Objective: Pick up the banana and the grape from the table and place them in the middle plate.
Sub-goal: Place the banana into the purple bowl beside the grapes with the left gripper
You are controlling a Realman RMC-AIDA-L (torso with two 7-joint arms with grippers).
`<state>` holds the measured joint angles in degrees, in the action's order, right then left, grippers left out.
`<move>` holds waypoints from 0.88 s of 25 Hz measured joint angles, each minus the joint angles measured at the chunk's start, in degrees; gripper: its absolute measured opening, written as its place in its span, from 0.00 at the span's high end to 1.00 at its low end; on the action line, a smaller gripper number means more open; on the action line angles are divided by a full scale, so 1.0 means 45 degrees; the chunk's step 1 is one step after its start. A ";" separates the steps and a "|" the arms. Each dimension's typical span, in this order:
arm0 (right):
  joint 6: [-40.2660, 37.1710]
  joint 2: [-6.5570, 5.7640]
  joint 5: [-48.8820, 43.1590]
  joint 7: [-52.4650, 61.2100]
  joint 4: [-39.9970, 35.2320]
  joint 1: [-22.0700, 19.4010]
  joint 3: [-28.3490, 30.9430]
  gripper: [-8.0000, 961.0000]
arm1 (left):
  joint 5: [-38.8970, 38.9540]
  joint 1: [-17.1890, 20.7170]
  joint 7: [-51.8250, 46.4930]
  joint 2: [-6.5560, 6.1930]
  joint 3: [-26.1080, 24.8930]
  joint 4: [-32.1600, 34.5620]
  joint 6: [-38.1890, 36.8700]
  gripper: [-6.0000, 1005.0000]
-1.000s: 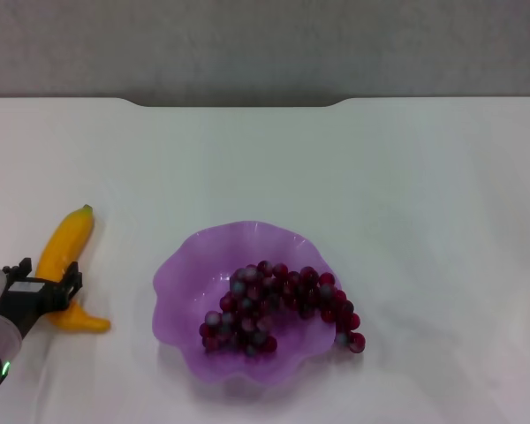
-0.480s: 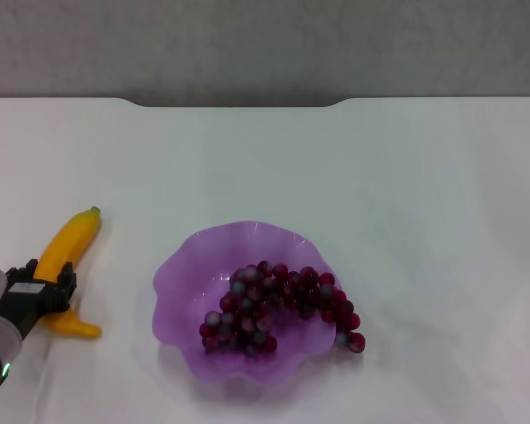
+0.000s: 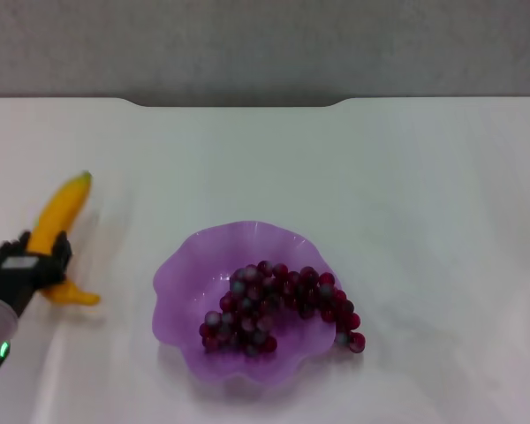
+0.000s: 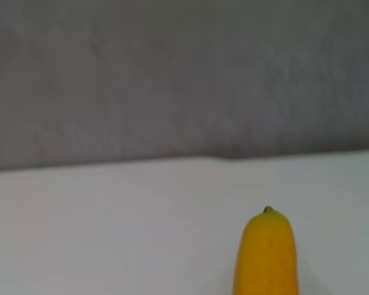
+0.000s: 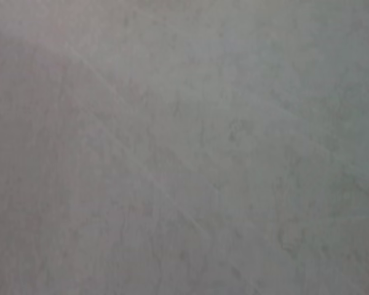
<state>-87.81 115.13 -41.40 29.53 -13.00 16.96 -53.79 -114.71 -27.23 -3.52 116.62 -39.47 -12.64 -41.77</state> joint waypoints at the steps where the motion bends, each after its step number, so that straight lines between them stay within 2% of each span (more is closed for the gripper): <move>1: 0.0000 -0.0002 0.0000 0.0000 0.0000 -0.0008 0.0000 0.99 | 0.0002 0.0030 -0.0011 -0.0003 -0.0105 -0.0009 -0.0329 0.50; 7: 0.0060 -0.0052 -0.0018 0.0000 0.0019 -0.0164 0.0000 0.99 | -0.0603 0.0362 -0.1583 -0.0161 0.0001 -0.0165 -0.3302 0.50; 8: 0.0090 -0.0062 -0.0021 0.0000 0.0020 -0.0200 0.0000 0.99 | -0.0603 0.0362 -0.1583 -0.0161 0.0001 -0.0165 -0.3302 0.50; 9: 0.0118 -0.0069 -0.0021 0.0000 0.0019 -0.0235 0.0000 0.99 | -0.2214 0.0566 -0.3165 -0.0293 0.0369 -0.0174 -0.5059 0.50; 10: 0.0145 -0.0076 -0.0022 0.0000 0.0019 -0.0272 0.0001 0.99 | -0.2552 0.0599 -0.3414 -0.0317 0.0412 -0.0174 -0.5337 0.50; 14: 0.0188 -0.0080 -0.0021 0.0000 0.0019 -0.0311 0.0001 0.99 | -0.5987 0.0705 -0.4693 -0.0457 0.0504 -0.0152 -0.7614 0.50; 18: 0.0192 -0.0076 -0.0021 0.0000 0.0019 -0.0241 0.0000 0.99 | -0.7876 0.0484 -0.4571 -0.0192 0.0474 0.0036 -0.7881 0.51; 22: 0.0107 -0.0061 -0.0020 0.0026 0.0019 -0.0206 0.0000 0.99 | -0.9036 0.0078 -0.4582 -0.0029 0.0518 0.0023 -0.7271 0.51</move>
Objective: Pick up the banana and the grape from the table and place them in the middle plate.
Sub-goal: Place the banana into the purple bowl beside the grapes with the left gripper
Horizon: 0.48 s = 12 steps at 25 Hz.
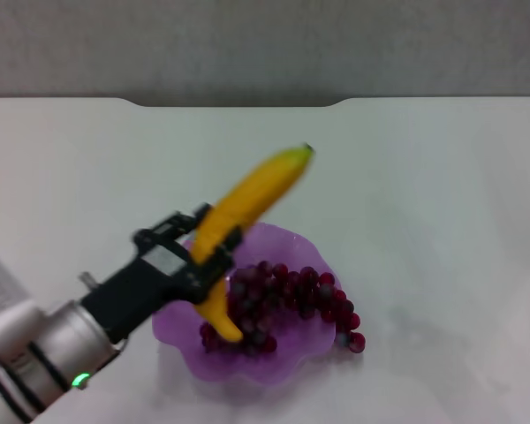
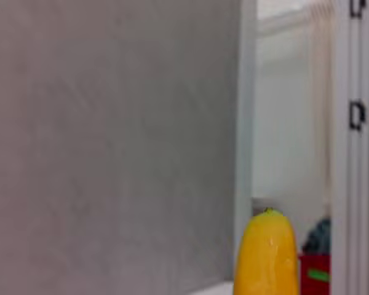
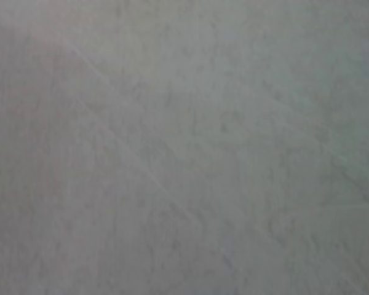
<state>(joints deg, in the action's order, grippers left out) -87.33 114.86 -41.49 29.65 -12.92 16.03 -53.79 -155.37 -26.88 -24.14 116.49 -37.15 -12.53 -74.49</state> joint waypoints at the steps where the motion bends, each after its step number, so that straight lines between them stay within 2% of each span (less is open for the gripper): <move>1: -0.0014 0.0003 0.0000 0.0008 0.0000 0.0028 0.0000 0.99 | -0.0203 -0.0109 -0.0002 0.0028 0.0000 -0.0028 0.0270 0.51; 5: -0.0019 0.0032 -0.0111 0.0013 0.0023 0.0236 -0.0012 0.99 | -0.0778 -0.0472 0.0049 0.0104 0.0006 -0.0355 0.1853 0.51; 10: 0.0008 0.0043 -0.0300 -0.0001 0.0234 0.0483 -0.0020 0.99 | -0.0736 -0.0646 0.0753 0.0110 -0.0124 -0.1033 0.4641 0.51; 12: -0.0015 0.0043 -0.0304 -0.0004 0.0286 0.0501 -0.0021 0.99 | -0.0676 -0.0650 0.1061 0.0112 -0.0253 -0.1131 0.5242 0.51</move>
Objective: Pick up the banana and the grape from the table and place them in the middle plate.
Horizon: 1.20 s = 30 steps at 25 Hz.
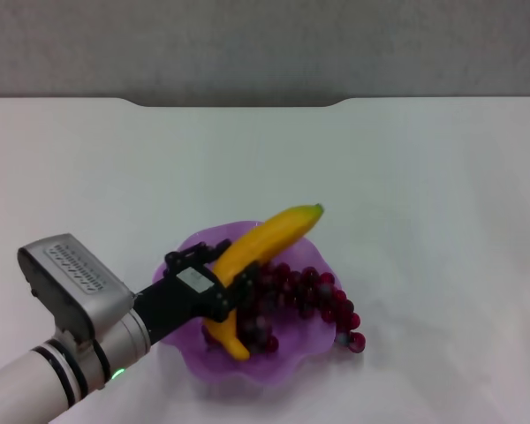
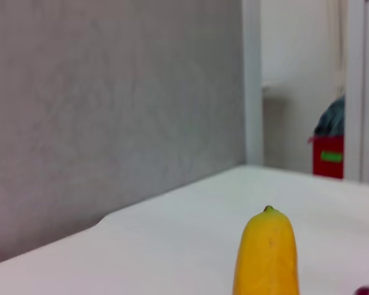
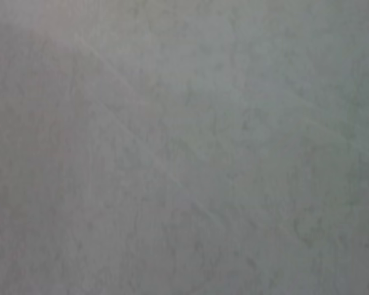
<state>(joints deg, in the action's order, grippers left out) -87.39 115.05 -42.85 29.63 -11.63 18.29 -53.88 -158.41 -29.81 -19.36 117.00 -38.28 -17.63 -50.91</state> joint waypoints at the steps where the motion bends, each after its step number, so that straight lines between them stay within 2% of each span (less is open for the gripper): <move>1: -0.0002 0.0001 -0.0002 -0.0001 0.0005 0.0000 -0.0001 0.99 | 0.0051 0.0002 0.0182 0.0007 -0.0096 -0.0021 0.0249 0.51; 9: 0.0012 0.0000 -0.0008 -0.0003 0.0029 -0.0075 0.0000 0.99 | 0.0282 0.0133 0.0872 -0.0012 -0.0440 -0.0029 0.0795 0.51; 23: 0.0069 -0.0020 -0.0009 0.0056 0.0026 -0.0099 0.0000 0.99 | 0.0314 0.0445 0.1049 -0.0013 -0.0920 -0.0231 0.0754 0.33; 26: 0.0069 -0.0020 -0.0009 0.0058 0.0026 -0.0103 0.0000 0.99 | 0.0314 0.0613 0.1069 -0.0049 -0.1095 -0.0407 0.0386 0.23; 29: 0.0071 -0.0021 -0.0008 0.0058 0.0025 -0.0117 0.0001 0.99 | 0.0312 0.1130 0.1290 -0.0075 -0.2001 -0.0635 -0.1023 0.12; 30: 0.0069 -0.0021 -0.0008 0.0058 0.0025 -0.0120 0.0001 0.99 | 0.0309 0.1383 0.1508 -0.0072 -0.2442 -0.0678 -0.1925 0.12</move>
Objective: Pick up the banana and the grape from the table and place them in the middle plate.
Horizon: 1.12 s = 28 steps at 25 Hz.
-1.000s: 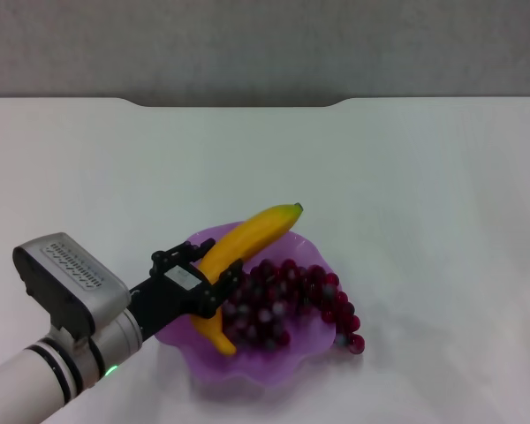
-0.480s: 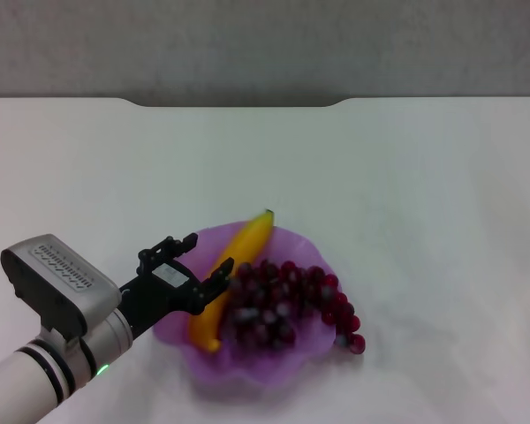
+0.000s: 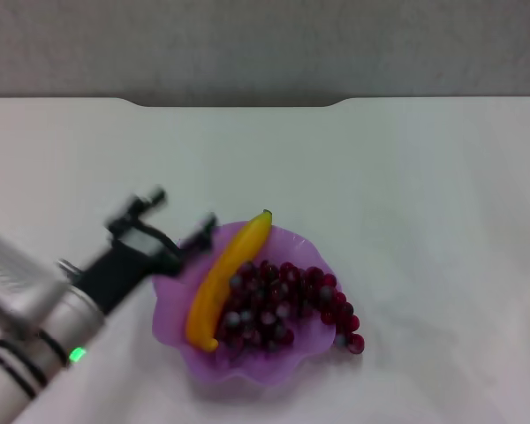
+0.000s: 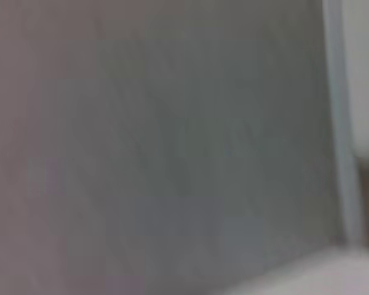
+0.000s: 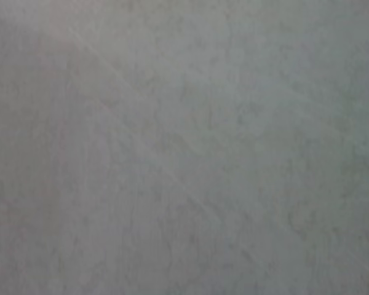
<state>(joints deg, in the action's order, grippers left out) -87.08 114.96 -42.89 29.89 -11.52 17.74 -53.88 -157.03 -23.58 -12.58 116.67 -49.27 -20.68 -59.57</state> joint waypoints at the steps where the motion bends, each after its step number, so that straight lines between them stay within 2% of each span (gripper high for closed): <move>1: 0.0001 0.0000 0.0000 0.0000 0.0000 0.0000 0.0000 0.99 | 0.0002 0.0137 0.0157 -0.0002 -0.0248 -0.0008 -0.0594 0.12; 3: -0.0001 0.0001 0.0000 0.0000 0.0001 0.0000 -0.0001 0.99 | 0.0002 0.0568 0.0990 0.0016 -0.1035 0.0033 -0.2596 0.13; 6: -0.0020 0.0001 0.0000 -0.0036 0.0001 0.0000 0.0000 0.99 | 0.0069 0.0919 0.2334 0.0000 -0.1820 0.0338 -0.4526 0.18; 10: -0.0028 0.0001 0.0001 -0.0063 0.0001 0.0009 0.0000 0.99 | 0.0565 0.1183 0.2431 0.0051 -0.2381 0.0424 -0.4838 0.27; 15: 0.0013 0.0003 0.0045 -0.0342 0.0008 0.0036 0.0084 0.99 | 0.2542 0.1286 0.2311 0.0096 -0.2457 0.0674 -0.4469 0.42; 20: 0.0105 0.0041 0.0154 -0.2453 0.0630 0.0232 0.0597 0.99 | 0.4468 0.0990 0.1427 0.0115 -0.2420 0.1208 -0.2766 0.60; 22: 0.0148 0.0055 0.0176 -0.3774 0.1407 0.0498 0.1674 0.99 | 0.4944 0.0938 0.1002 0.0090 -0.2457 0.1276 -0.2139 0.68; 23: 0.0148 0.0055 0.0176 -0.3774 0.1407 0.0498 0.1674 0.99 | 0.5148 0.0936 0.0890 0.0078 -0.2460 0.1286 -0.1916 0.71; 28: 0.0154 0.0058 0.0956 -0.4369 0.2420 0.0616 0.4120 0.99 | 0.5759 0.0803 0.0769 0.0065 -0.2465 0.1562 -0.1216 0.85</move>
<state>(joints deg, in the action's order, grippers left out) -86.39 115.21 -38.58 10.23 -0.63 20.51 -35.33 -131.11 -19.97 -9.12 116.96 -60.37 -13.65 -65.04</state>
